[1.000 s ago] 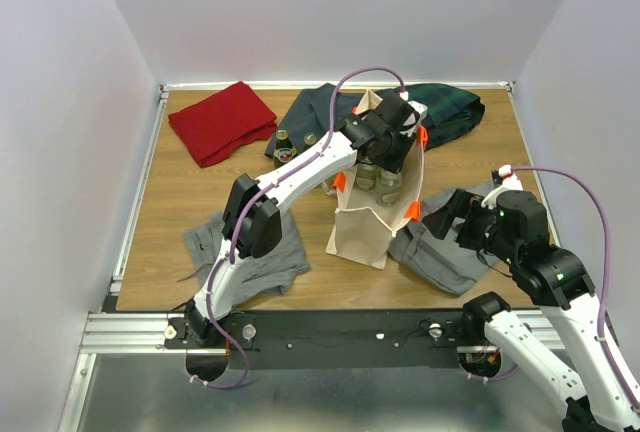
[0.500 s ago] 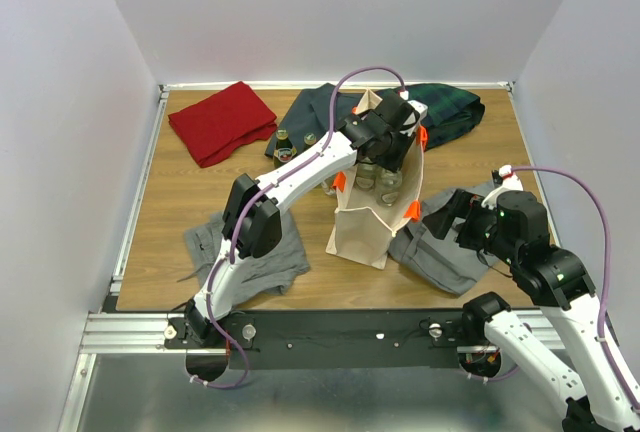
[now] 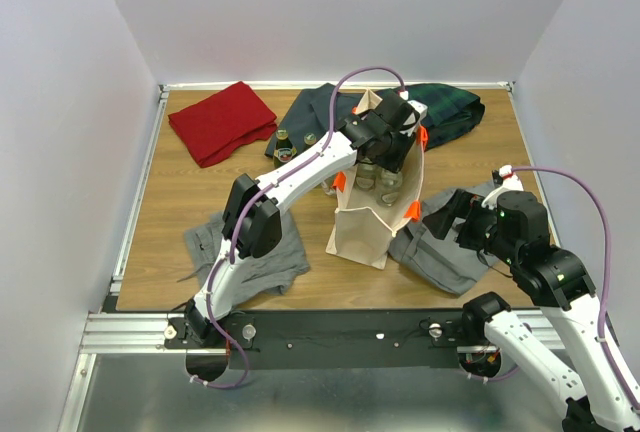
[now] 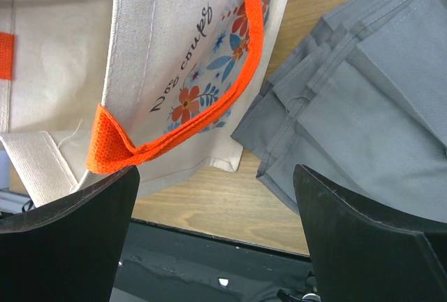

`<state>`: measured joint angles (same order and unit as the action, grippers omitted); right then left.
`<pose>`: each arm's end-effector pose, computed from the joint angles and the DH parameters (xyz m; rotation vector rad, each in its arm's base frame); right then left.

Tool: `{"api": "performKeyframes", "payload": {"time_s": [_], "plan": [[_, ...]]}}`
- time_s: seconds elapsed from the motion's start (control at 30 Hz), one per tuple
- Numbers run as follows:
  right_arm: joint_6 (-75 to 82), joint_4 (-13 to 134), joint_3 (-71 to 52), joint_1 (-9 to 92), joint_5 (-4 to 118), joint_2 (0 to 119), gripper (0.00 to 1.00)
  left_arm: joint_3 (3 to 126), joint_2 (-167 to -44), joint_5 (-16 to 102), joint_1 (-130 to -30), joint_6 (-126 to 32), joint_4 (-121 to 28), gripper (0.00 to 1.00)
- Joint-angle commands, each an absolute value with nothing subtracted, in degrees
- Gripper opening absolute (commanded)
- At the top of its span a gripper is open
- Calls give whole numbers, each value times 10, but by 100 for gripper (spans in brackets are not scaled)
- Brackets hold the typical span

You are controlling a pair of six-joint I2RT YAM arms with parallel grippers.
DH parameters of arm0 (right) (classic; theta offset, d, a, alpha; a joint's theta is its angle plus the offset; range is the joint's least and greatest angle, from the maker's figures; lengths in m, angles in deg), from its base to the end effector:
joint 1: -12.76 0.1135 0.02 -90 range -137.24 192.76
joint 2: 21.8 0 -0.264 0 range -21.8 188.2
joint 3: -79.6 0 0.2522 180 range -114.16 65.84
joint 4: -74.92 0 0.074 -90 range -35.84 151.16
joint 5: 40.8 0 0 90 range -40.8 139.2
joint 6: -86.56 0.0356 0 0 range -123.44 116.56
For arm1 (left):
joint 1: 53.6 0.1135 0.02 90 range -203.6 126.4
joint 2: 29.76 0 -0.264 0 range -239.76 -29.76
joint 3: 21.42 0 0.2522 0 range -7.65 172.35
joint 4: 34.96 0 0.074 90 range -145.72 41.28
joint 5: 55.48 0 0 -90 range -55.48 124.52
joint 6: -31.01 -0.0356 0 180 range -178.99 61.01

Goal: Take the beverage out of the canvas bag
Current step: Take out the drink from the canvas bag.

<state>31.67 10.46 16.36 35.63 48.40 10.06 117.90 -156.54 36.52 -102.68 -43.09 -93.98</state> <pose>0.0950 0.0395 0.3244 0.2432 2.1903 0.5655 0.3264 -0.3784 0.3002 0.7188 2.3528 -0.5637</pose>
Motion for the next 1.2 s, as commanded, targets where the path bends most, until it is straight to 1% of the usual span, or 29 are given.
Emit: {"api": "performKeyframes", "payload": {"time_s": [0.0, 0.17, 0.4, 0.43, 0.5, 0.53, 0.6, 0.63, 0.7, 0.87, 1.17], "plan": [[321, 96, 164, 359, 470, 95, 100, 1170, -1551, 366, -1028, -423, -958, 48], [320, 95, 164, 359, 471, 95, 100, 1166, -1550, 364, -1028, -421, -955, 50], [320, 96, 164, 359, 471, 95, 100, 1166, -1548, 365, -1028, -420, -955, 47], [320, 96, 164, 359, 471, 95, 100, 1164, -1549, 366, -1028, -420, -956, 38], [320, 96, 164, 359, 471, 96, 100, 1164, -1547, 365, -1027, -421, -957, 33], [320, 96, 164, 358, 471, 96, 100, 1164, -1547, 366, -1028, -421, -959, 28], [320, 95, 164, 359, 471, 95, 100, 1161, -1546, 365, -1028, -422, -959, 22], [320, 95, 164, 359, 471, 95, 100, 1160, -1545, 366, -1027, -424, -958, 9], [320, 96, 164, 359, 471, 96, 100, 1157, -1544, 366, -1028, -425, -957, 0], [320, 95, 164, 358, 470, 94, 100, 1161, -1535, 368, -1029, -432, -959, 0], [320, 96, 164, 358, 470, 99, 100, 1223, -1518, 363, -1037, -469, -1007, 0]]}}
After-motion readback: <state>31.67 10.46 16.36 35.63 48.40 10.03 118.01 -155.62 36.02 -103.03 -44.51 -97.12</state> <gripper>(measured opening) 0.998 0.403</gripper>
